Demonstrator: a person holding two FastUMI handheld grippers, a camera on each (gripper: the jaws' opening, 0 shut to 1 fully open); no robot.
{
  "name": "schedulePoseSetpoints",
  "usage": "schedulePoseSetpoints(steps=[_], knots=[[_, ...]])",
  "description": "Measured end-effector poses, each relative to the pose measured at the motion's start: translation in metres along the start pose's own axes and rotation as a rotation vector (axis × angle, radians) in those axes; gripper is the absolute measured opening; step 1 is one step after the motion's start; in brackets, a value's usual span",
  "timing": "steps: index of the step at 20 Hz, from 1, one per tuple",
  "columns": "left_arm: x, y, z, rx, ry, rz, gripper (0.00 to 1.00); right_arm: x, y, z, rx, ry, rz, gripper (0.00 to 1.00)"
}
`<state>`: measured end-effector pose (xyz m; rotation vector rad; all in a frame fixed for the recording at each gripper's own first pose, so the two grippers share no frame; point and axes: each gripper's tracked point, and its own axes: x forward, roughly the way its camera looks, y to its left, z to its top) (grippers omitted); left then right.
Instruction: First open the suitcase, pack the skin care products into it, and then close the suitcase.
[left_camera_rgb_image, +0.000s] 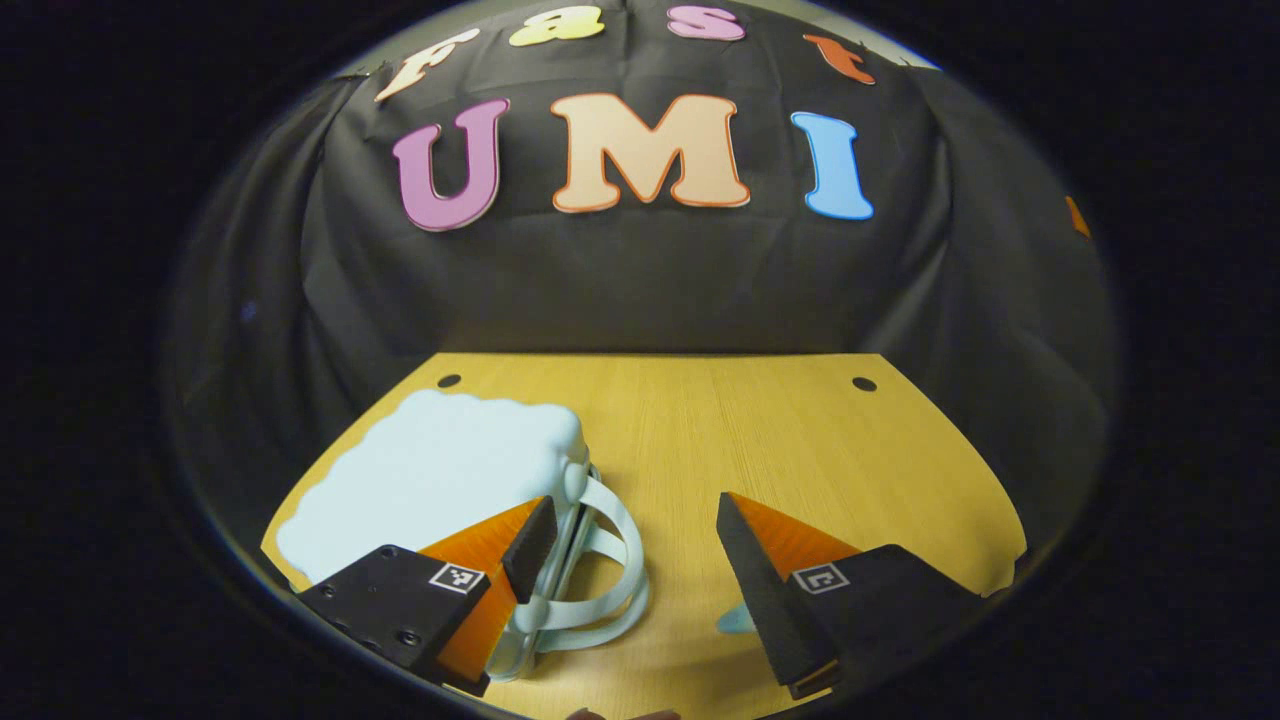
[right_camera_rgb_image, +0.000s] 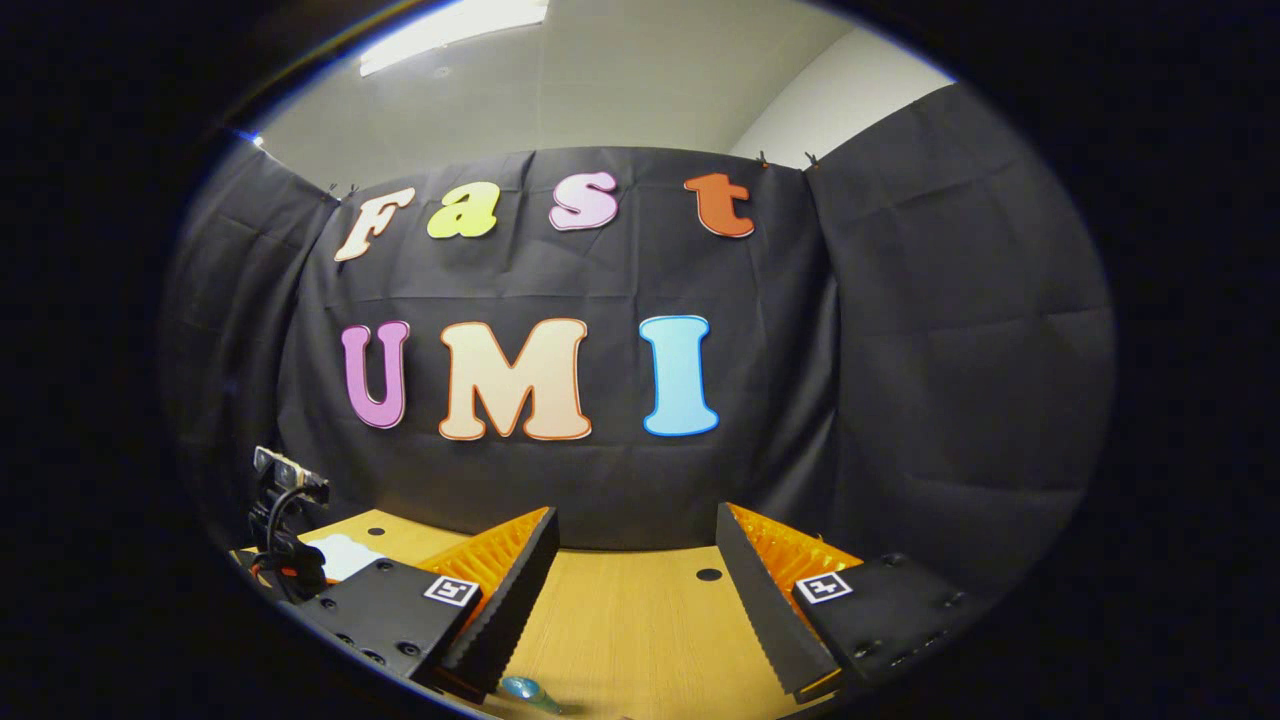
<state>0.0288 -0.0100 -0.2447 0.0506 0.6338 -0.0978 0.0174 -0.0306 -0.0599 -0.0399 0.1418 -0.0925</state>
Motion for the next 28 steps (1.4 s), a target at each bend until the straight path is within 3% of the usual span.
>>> schedulePoseSetpoints(steps=[4, 10, 12, 14, 21, 24, 25, 26, 28], knots=[[0.02, 0.002, -0.019, -0.028, 0.096, -0.015, 0.95, 0.004, -0.001, -0.01, -0.027, 0.035, -0.04, 0.99], [0.043, 0.006, -0.049, -0.034, 0.246, -0.014, 0.96, 0.006, 0.014, -0.024, -0.068, 0.071, -0.037, 0.99], [0.05, -0.002, -0.05, -0.027, 0.259, -0.036, 0.89, 0.004, 0.018, -0.025, -0.083, 0.073, -0.031, 0.99], [0.055, -0.003, -0.06, -0.03, 0.302, -0.04, 0.9, 0.004, 0.022, -0.025, -0.095, 0.071, -0.028, 0.99], [0.062, -0.016, -0.072, -0.133, 0.402, -0.108, 0.9, 0.0, 0.014, -0.028, -0.086, 0.076, -0.049, 0.99], [0.059, -0.008, -0.079, -0.134, 0.434, -0.089, 0.67, -0.001, 0.012, -0.027, -0.081, 0.072, -0.056, 0.99], [0.059, -0.003, -0.08, -0.138, 0.438, -0.072, 0.54, -0.002, 0.011, -0.028, -0.08, 0.07, -0.056, 0.99], [0.059, 0.002, -0.081, -0.149, 0.442, -0.06, 0.35, -0.002, 0.012, -0.027, -0.08, 0.066, -0.054, 0.99], [0.06, 0.005, -0.081, -0.161, 0.455, -0.076, 0.11, -0.002, 0.014, -0.026, -0.082, 0.06, -0.052, 0.99]])
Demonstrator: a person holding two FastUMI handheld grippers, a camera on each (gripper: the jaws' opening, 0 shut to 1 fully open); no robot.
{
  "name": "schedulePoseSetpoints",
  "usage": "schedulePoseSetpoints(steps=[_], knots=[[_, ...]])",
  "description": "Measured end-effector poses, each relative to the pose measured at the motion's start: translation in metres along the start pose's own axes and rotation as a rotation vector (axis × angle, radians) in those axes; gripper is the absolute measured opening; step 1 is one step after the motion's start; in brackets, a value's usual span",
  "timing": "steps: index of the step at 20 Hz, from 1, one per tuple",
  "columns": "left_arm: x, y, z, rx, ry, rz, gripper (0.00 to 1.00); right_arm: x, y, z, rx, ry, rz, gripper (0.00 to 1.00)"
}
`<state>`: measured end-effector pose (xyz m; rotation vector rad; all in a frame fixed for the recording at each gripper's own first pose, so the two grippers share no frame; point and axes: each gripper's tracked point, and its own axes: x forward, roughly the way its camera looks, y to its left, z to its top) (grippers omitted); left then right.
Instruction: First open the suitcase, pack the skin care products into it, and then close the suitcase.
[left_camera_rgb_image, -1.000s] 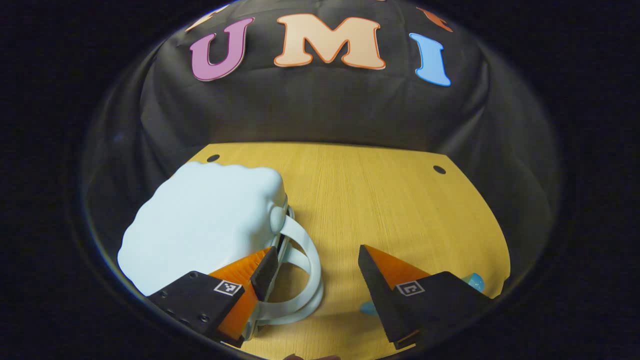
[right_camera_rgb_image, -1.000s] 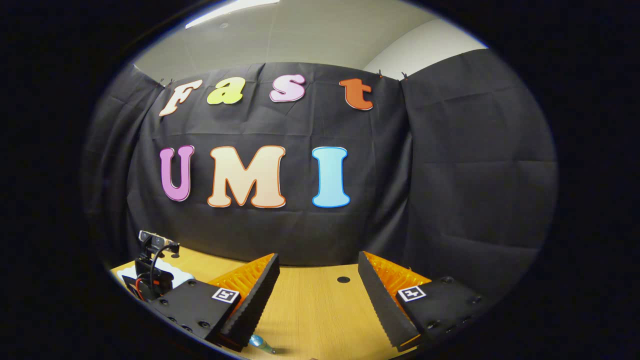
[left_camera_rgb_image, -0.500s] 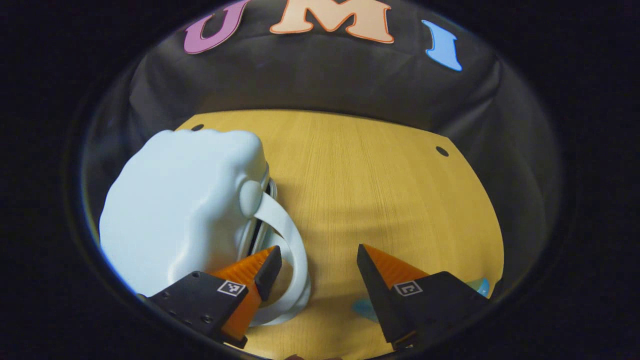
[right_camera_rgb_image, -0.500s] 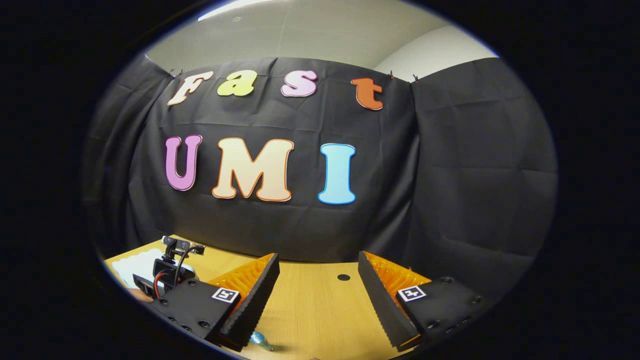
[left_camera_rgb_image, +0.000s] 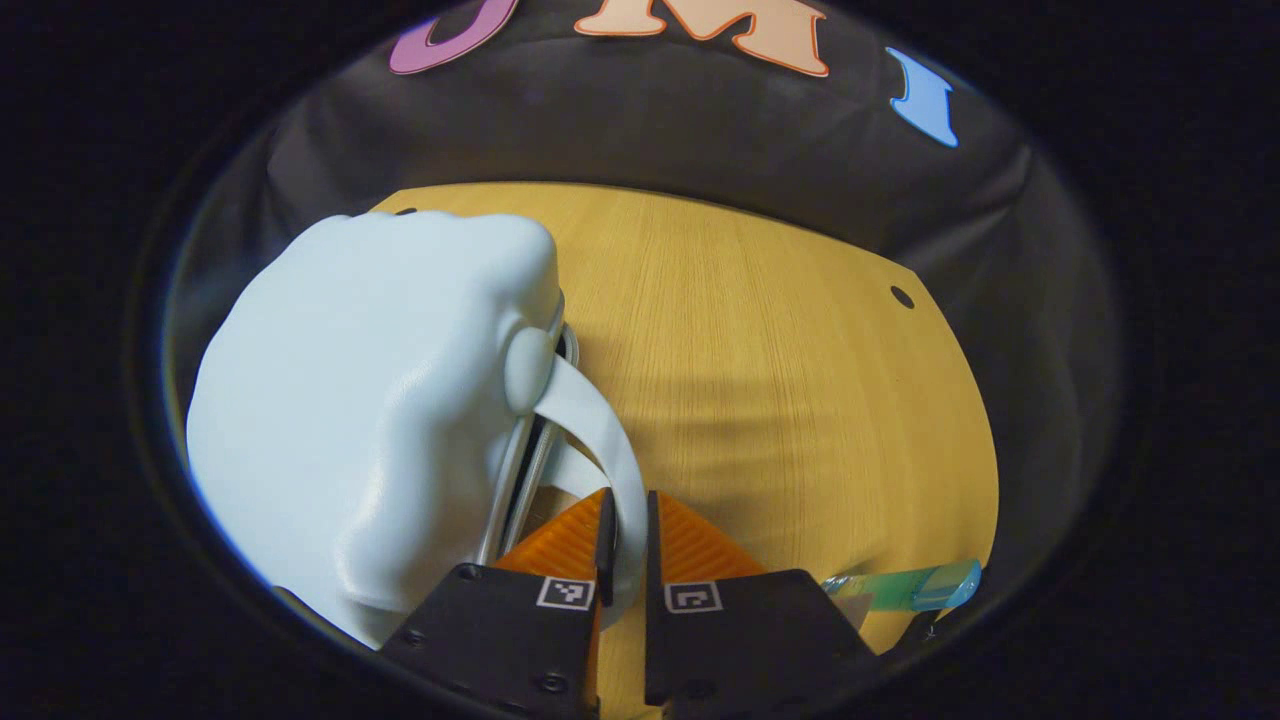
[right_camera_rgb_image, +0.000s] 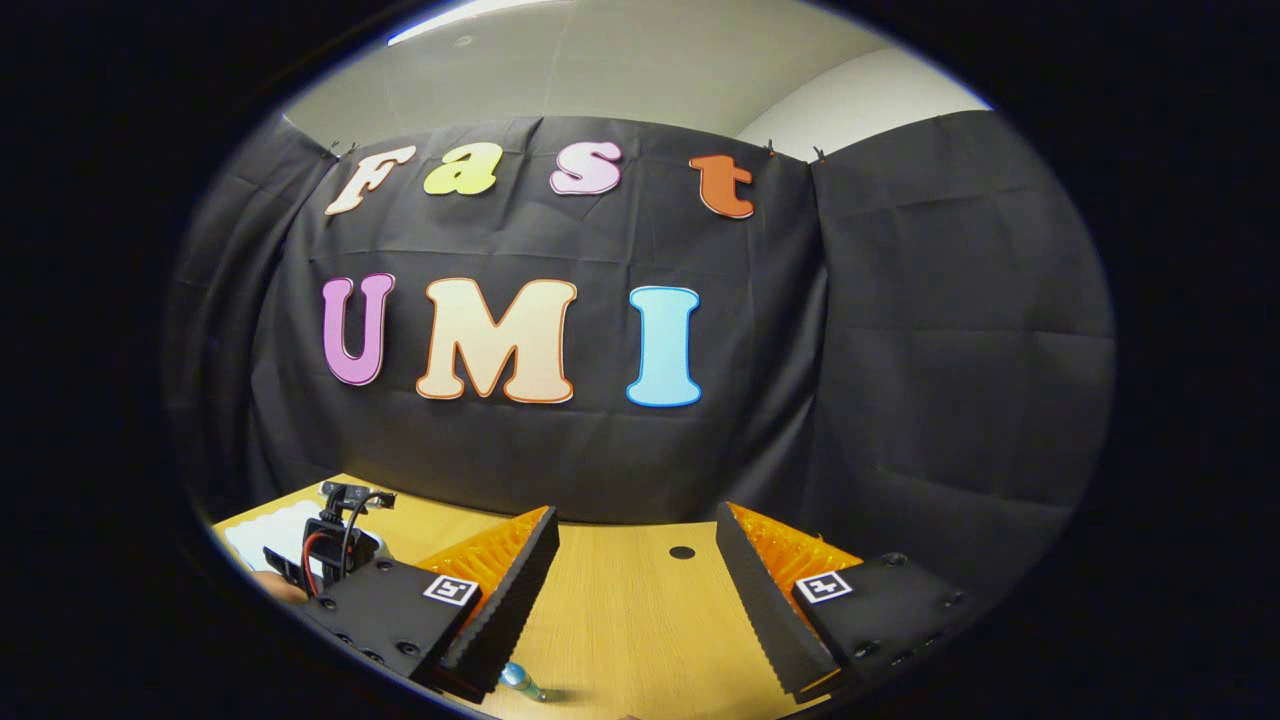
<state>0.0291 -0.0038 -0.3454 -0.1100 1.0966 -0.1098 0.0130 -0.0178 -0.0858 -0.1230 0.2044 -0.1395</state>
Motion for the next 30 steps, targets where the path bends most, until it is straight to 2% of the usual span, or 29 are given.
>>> schedulePoseSetpoints(steps=[1, 2, 5, 6, 10, 14, 17, 22, 30], knots=[[0.0, -0.001, 0.0, 0.022, -0.001, -0.011, 0.12, -0.001, 0.001, -0.001, 0.003, -0.002, 0.004, 0.99], [-0.004, -0.002, 0.0, 0.055, 0.002, -0.017, 0.08, 0.0, 0.002, 0.001, 0.007, -0.005, 0.008, 0.99], [-0.01, -0.002, 0.008, 0.1, -0.036, 0.023, 0.05, -0.001, 0.007, 0.004, 0.017, -0.02, 0.019, 0.99], [-0.012, -0.005, 0.007, 0.107, -0.039, 0.029, 0.0, -0.001, 0.009, 0.006, 0.02, -0.025, 0.025, 0.99], [-0.03, -0.01, 0.014, 0.124, -0.052, 0.012, 0.0, -0.002, 0.015, 0.011, 0.028, -0.049, 0.043, 0.99], [-0.059, -0.01, 0.042, 0.152, -0.113, 0.008, 0.0, -0.002, 0.022, 0.011, 0.05, -0.052, 0.06, 0.99], [-0.09, -0.003, 0.067, 0.135, -0.157, -0.005, 0.0, -0.001, 0.028, 0.011, 0.071, -0.051, 0.072, 0.99], [-0.135, 0.025, 0.107, 0.131, -0.244, 0.004, 0.0, 0.0, 0.045, 0.014, 0.082, -0.06, 0.099, 0.99], [-0.188, 0.082, 0.144, 0.121, -0.348, 0.024, 0.0, 0.003, 0.09, 0.019, 0.095, -0.07, 0.138, 0.99]])
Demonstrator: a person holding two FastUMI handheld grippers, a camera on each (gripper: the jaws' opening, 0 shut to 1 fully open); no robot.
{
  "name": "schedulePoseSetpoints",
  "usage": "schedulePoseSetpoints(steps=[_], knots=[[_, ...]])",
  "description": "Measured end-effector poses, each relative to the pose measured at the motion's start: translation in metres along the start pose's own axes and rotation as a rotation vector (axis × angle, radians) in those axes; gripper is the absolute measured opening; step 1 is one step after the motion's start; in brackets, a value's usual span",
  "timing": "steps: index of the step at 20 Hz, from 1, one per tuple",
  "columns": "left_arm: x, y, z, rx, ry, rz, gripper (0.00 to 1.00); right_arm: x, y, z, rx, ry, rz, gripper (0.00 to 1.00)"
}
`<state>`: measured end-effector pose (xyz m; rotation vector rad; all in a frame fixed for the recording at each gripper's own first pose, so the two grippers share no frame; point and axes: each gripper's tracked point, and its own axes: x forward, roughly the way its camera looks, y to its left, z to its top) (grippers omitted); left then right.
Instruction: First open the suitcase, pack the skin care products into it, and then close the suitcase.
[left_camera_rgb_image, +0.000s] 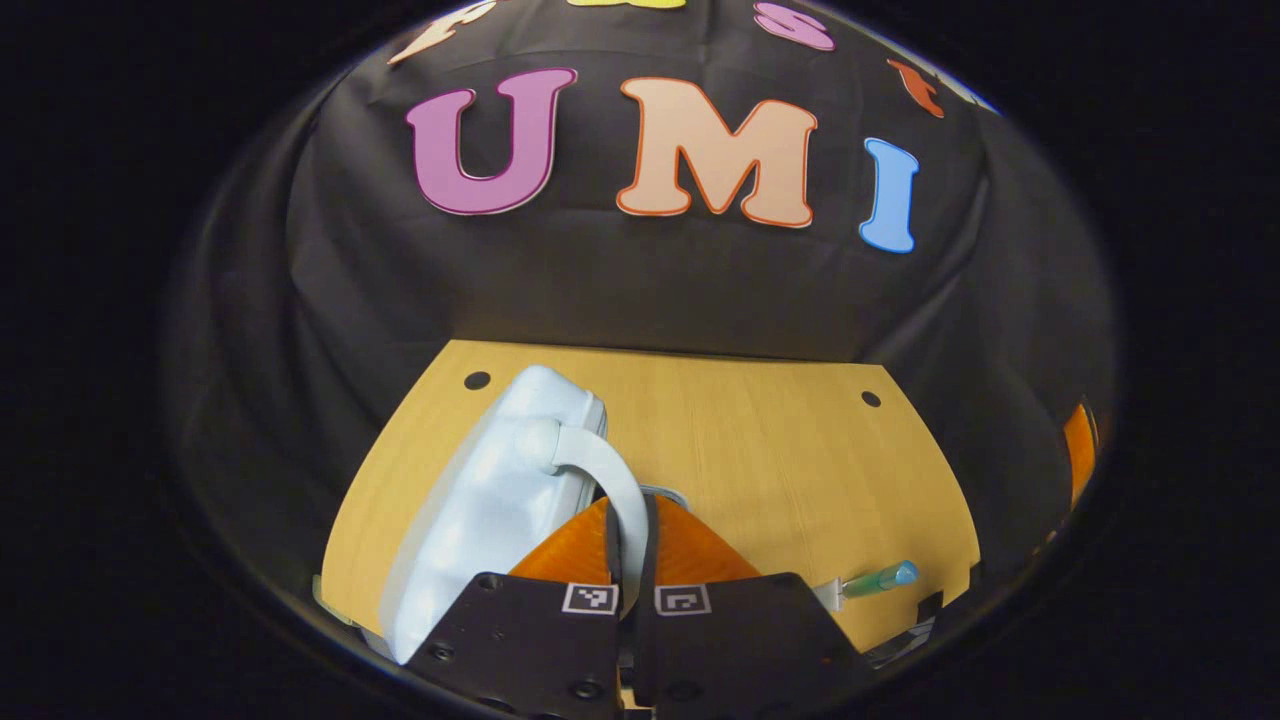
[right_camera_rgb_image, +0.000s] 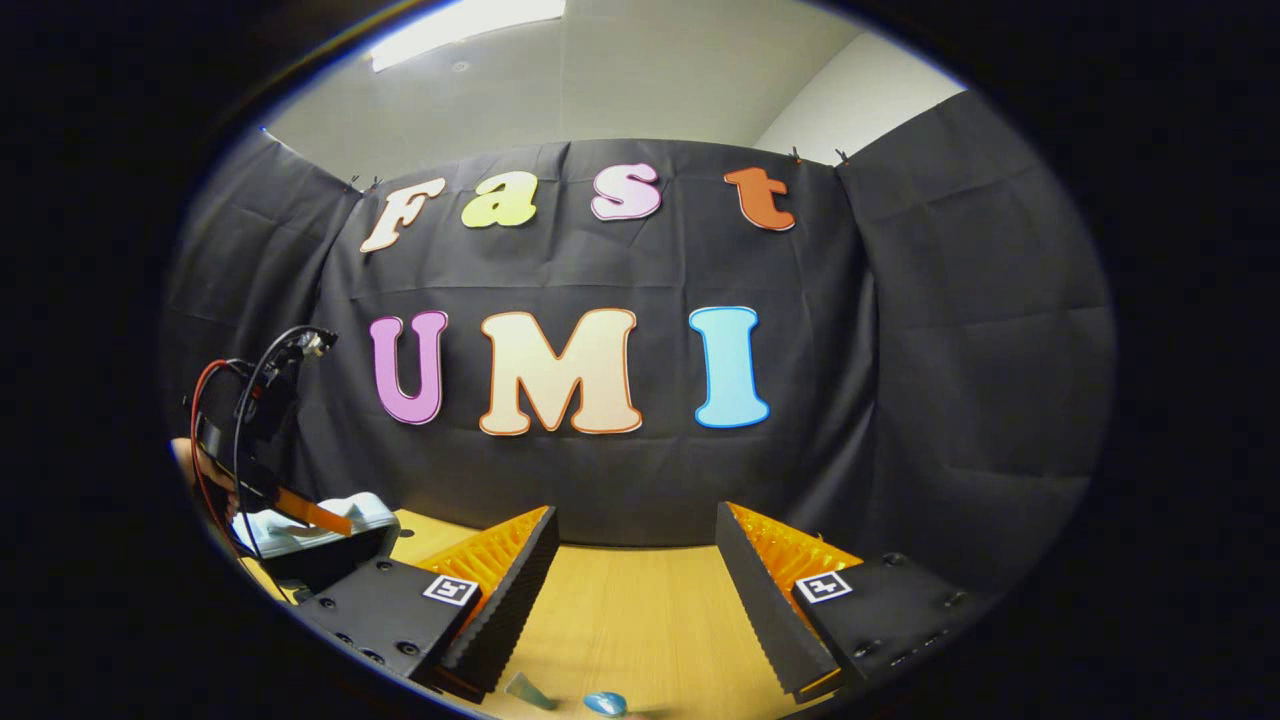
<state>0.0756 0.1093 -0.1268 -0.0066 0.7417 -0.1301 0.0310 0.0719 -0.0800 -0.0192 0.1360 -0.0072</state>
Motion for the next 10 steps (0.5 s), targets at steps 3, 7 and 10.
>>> schedulePoseSetpoints(steps=[3, 7, 10], knots=[[-0.009, 0.032, 0.017, -0.026, -0.028, 0.015, 0.0, 0.005, 0.017, 0.0, 0.011, -0.007, 0.003, 0.99], [-0.015, 0.083, 0.033, -0.039, -0.059, 0.05, 0.0, 0.012, 0.039, -0.002, 0.023, -0.012, -0.004, 0.99], [-0.016, 0.12, 0.039, -0.039, -0.075, 0.069, 0.0, 0.018, 0.055, -0.003, 0.029, -0.007, -0.009, 0.99]])
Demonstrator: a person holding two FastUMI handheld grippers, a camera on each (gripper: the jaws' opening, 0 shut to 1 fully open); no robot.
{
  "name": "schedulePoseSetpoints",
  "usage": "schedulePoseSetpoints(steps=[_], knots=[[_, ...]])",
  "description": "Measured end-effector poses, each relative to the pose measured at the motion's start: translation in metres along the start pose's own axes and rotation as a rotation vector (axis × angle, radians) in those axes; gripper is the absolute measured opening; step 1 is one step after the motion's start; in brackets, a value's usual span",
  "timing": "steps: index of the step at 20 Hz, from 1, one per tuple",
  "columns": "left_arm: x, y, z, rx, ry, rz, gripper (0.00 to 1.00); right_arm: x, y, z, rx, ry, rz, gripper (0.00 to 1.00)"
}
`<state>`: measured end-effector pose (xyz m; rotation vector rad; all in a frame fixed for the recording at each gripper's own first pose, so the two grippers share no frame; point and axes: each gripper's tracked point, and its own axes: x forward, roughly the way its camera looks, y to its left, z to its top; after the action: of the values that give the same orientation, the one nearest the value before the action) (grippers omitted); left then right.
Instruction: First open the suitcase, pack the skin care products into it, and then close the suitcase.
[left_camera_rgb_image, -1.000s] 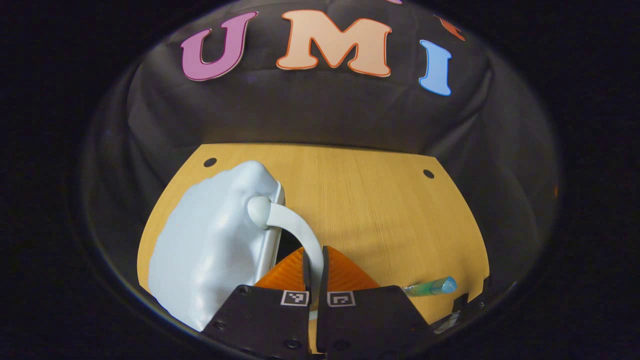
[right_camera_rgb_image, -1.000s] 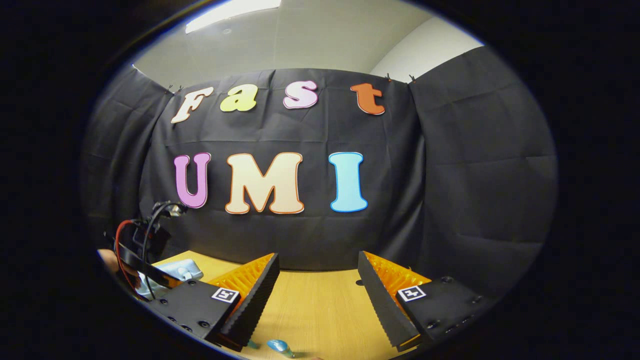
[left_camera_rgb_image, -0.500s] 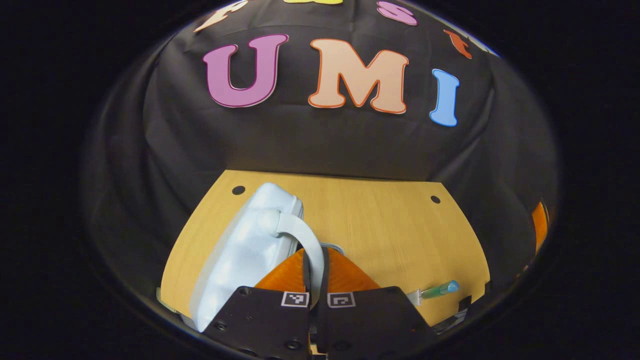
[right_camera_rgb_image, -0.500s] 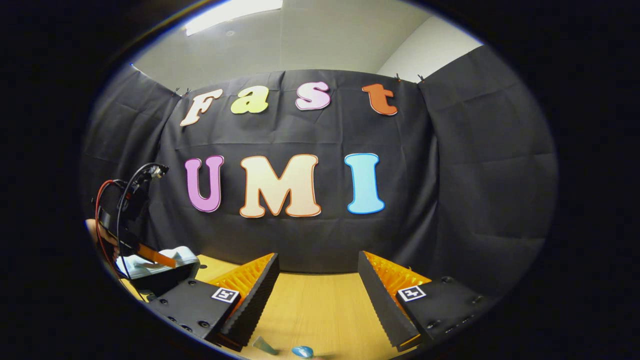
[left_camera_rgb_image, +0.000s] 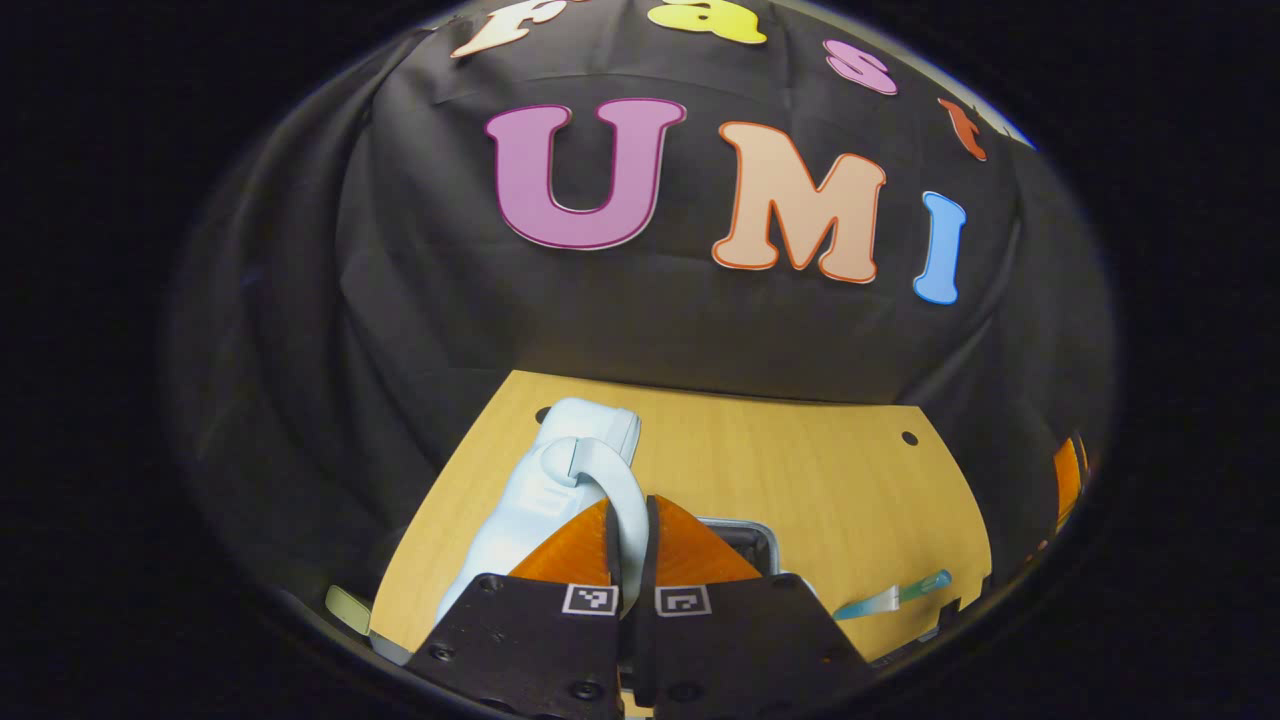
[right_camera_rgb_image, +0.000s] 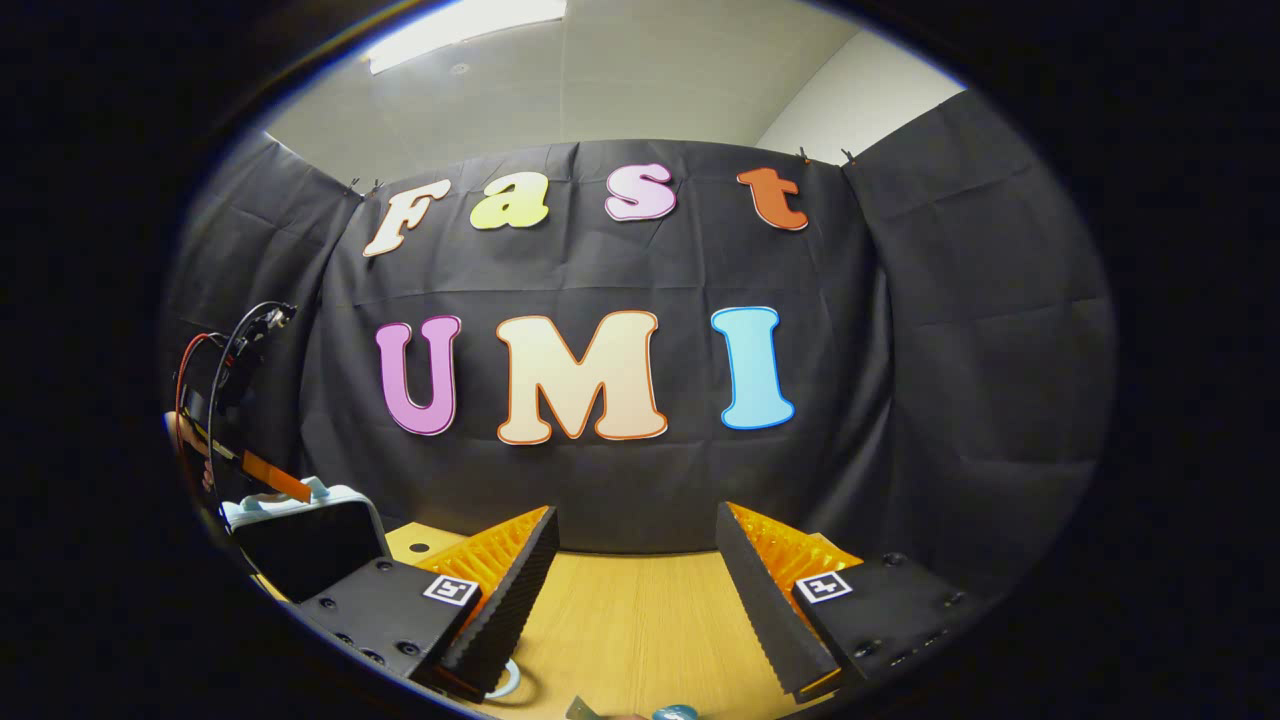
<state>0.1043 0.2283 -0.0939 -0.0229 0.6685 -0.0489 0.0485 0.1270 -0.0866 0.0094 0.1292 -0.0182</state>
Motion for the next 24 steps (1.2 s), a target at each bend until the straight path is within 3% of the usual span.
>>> schedulePoseSetpoints(steps=[7, 13, 19, 24], knots=[[0.013, 0.083, 0.003, -0.01, -0.008, 0.064, 0.0, 0.012, 0.034, 0.007, 0.004, -0.012, -0.007, 0.99], [0.025, 0.151, -0.009, -0.092, -0.009, 0.087, 0.0, 0.014, 0.066, 0.018, 0.049, -0.031, 0.026, 0.99], [0.052, 0.24, -0.056, -0.158, 0.039, 0.213, 0.0, 0.013, 0.077, 0.014, -0.006, -0.014, 0.011, 0.99], [0.079, 0.28, -0.115, -0.337, 0.13, 0.234, 0.0, 0.01, 0.08, 0.01, -0.027, 0.0, 0.005, 0.96]])
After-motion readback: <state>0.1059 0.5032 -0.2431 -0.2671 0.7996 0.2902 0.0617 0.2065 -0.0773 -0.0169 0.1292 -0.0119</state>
